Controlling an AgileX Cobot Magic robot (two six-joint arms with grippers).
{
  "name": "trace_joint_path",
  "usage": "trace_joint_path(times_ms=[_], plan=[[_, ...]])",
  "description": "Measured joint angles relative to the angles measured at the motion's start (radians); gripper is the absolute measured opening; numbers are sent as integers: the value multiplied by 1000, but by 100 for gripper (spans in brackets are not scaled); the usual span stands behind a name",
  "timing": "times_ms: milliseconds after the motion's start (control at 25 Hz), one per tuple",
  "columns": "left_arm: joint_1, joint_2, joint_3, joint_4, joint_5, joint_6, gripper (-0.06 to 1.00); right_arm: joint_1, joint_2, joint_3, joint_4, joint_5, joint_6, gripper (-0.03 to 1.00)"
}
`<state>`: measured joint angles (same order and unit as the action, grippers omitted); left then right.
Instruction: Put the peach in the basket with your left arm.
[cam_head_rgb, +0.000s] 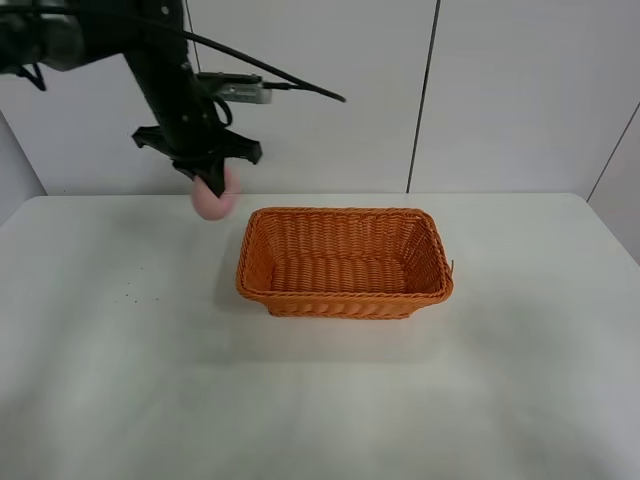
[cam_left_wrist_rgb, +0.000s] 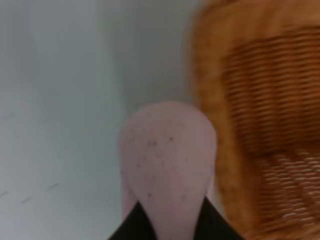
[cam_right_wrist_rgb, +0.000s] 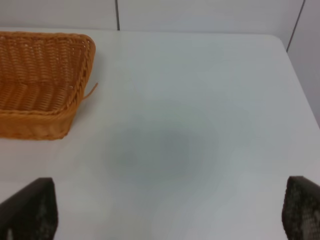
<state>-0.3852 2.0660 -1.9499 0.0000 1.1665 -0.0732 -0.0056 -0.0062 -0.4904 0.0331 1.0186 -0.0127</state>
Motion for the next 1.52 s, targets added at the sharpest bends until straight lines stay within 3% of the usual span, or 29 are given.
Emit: trace_joint_path(times_ms=[280,520,600,680,800,920,1240,1520], plan=[[-171,170,-121,-43,-40,-31,5,0,0,0,0,0,0,69],[-242,285,-132,-78,-120,-31,8,0,0,0,0,0,0,69],[-244,304,-132,-81,-127,-31,15,0,0,0,0,0,0,69],[-244,314,-132,-81,-128,-31,30,0,0,0,0,0,0,69],[-243,313,-132,-80,-127,-33,60,0,0,0,0,0,0,69],[-243,308,-132,-80,-124,-33,74,0,0,0,0,0,0,69],[-232,247,-270,20,1,-11,79,0,0,0,0,0,0,69],[-121,232,-321,-52,2,-1,79,0,0,0,0,0,0,69]])
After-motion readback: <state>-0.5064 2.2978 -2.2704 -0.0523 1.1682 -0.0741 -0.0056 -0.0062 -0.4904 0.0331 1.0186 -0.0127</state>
